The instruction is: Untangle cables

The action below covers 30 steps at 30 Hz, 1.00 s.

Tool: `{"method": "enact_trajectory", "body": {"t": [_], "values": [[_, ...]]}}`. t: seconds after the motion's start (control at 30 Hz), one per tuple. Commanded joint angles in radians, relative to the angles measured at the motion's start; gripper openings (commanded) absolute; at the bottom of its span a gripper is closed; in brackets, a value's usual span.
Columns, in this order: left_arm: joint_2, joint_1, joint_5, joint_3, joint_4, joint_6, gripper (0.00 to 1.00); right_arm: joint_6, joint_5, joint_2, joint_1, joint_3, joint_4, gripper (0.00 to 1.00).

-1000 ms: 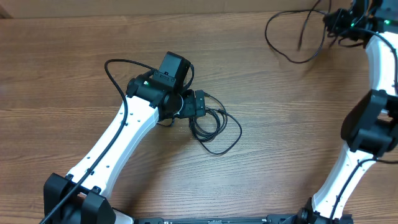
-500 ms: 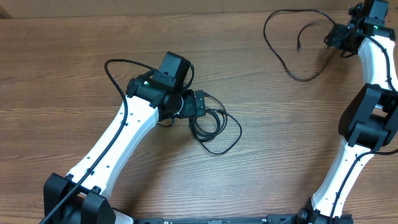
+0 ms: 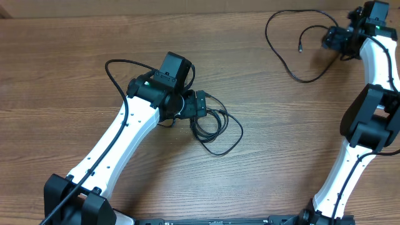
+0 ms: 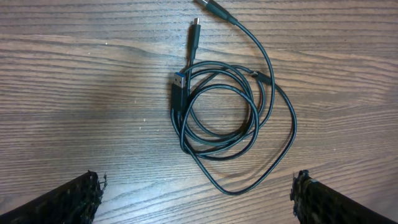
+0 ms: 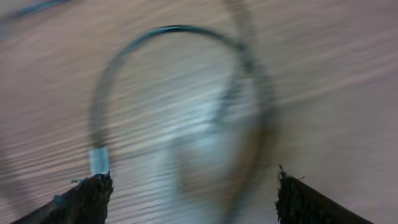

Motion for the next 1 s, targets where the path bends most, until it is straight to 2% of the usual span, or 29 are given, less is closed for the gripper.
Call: {"method": "enact_trajectory", "body": {"t": [0.0, 0.1, 0.23, 0.27, 0.3, 0.33, 0.4, 0.5, 0.63, 0.77, 0.97], "values": [[0.0, 0.005, -0.014, -0.002, 0.001, -0.006, 1.0, 0.002, -0.276, -0.003, 0.038, 0.026, -0.015, 0.82], [0.0, 0.005, -0.014, -0.002, 0.001, -0.006, 1.0, -0.016, -0.216, -0.003, 0.073, 0.026, -0.05, 0.82], [0.0, 0.005, -0.014, -0.002, 0.001, -0.006, 1.0, -0.01, 0.018, -0.003, 0.113, 0.026, -0.122, 0.82], [0.0, 0.005, -0.014, -0.002, 0.001, -0.006, 1.0, 0.01, 0.064, -0.003, 0.119, 0.026, -0.145, 0.85], [0.0, 0.005, -0.014, -0.002, 0.001, -0.006, 1.0, 0.062, 0.126, -0.003, 0.125, 0.026, -0.177, 0.95], [0.0, 0.005, -0.014, -0.002, 0.001, -0.006, 1.0, 0.108, 0.16, -0.003, 0.127, 0.026, -0.197, 1.0], [0.0, 0.005, -0.014, -0.002, 0.001, -0.006, 1.0, 0.186, 0.196, -0.003, 0.127, 0.026, -0.233, 1.0], [0.0, 0.005, -0.014, -0.002, 0.001, -0.006, 0.99, 0.281, 0.159, -0.004, 0.116, 0.026, -0.264, 1.0], [0.0, 0.005, -0.014, -0.002, 0.001, -0.006, 1.0, 0.29, -0.026, -0.004, 0.103, 0.026, -0.39, 1.0], [0.0, 0.005, -0.014, -0.002, 0.001, -0.006, 1.0, 0.308, -0.002, -0.004, 0.102, 0.026, -0.476, 0.98], [0.0, 0.005, -0.014, -0.002, 0.001, -0.006, 1.0, 0.58, 0.027, -0.004, 0.102, 0.026, -0.537, 0.94]]}}
